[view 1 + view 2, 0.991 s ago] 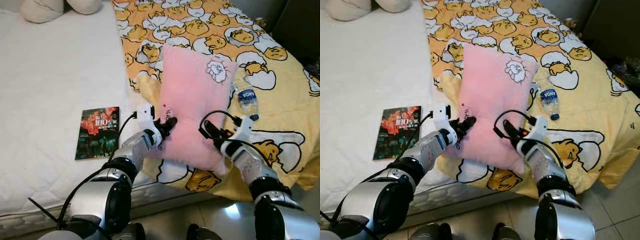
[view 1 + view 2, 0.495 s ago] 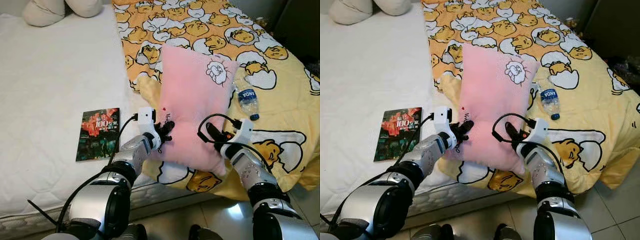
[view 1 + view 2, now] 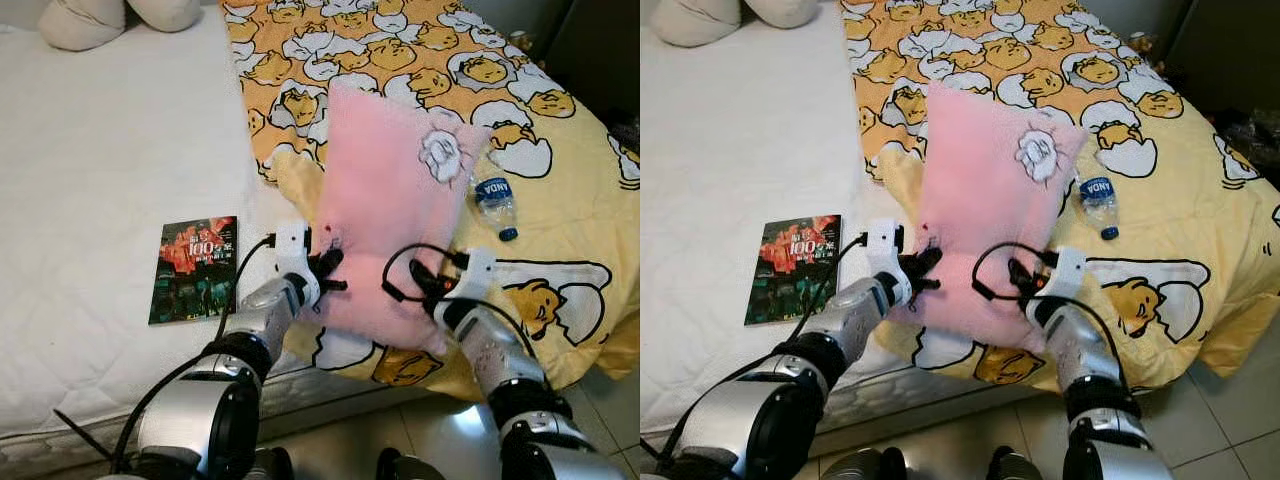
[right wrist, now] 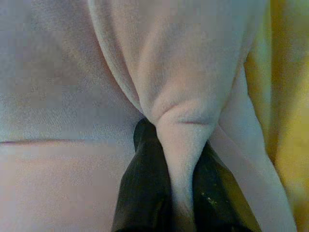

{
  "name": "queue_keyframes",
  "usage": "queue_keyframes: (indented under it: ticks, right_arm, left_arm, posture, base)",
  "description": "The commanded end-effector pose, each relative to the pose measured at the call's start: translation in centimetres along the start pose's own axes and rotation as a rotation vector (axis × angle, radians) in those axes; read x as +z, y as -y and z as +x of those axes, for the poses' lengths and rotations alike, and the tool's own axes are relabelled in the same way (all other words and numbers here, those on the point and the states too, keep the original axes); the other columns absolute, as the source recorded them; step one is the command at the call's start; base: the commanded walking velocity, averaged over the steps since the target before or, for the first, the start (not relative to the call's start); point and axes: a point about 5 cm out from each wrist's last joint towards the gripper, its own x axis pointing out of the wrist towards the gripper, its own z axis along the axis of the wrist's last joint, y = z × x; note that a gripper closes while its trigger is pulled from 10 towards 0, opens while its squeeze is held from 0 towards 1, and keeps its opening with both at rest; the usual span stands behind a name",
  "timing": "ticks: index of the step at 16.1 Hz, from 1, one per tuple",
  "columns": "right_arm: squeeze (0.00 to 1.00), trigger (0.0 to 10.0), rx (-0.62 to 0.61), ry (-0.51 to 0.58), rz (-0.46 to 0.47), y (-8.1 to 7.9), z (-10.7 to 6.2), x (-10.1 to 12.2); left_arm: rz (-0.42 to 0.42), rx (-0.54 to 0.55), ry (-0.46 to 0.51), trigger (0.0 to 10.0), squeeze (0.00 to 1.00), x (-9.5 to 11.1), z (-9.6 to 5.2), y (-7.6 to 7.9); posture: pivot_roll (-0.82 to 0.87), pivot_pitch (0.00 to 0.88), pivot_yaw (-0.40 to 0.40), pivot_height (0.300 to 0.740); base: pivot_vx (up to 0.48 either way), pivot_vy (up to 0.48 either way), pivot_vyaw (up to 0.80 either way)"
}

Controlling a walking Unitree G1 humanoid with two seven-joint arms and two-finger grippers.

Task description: Clean up the room

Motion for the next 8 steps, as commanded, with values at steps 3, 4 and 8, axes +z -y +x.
queue_keyframes:
  ticks: [3, 4, 8]
  right_arm:
    - [0.00, 0.0, -0.042, -0.130, 0.033, 0.2, -0.7, -3.7]
    - [0.00, 0.0, -0.038, -0.131, 0.032, -0.1, -0.6, -3.9]
    - [0.00, 0.0, -0.034, -0.108, 0.004, -0.6, 0.1, -3.1]
  left_arm:
    - [0.005, 0.037, -0.034, 0.0, 0.00, -1.1, -0.5, -0.7]
    - [0.010, 0.042, -0.022, 0.0, 0.00, -0.9, -0.5, -0.9]
    - [0.025, 0.089, 0.014, 0.0, 0.00, -0.2, -0.8, -1.8]
  posture:
    - [-0.07, 0.105, 0.038, 0.740]
    - [-0.06, 0.101, 0.032, 0.740]
    - [-0.03, 0.078, 0.016, 0.740]
  base:
    - [0.000, 0.000, 0.00]
    - [0.000, 0.000, 0.00]
    - [0.000, 0.000, 0.00]
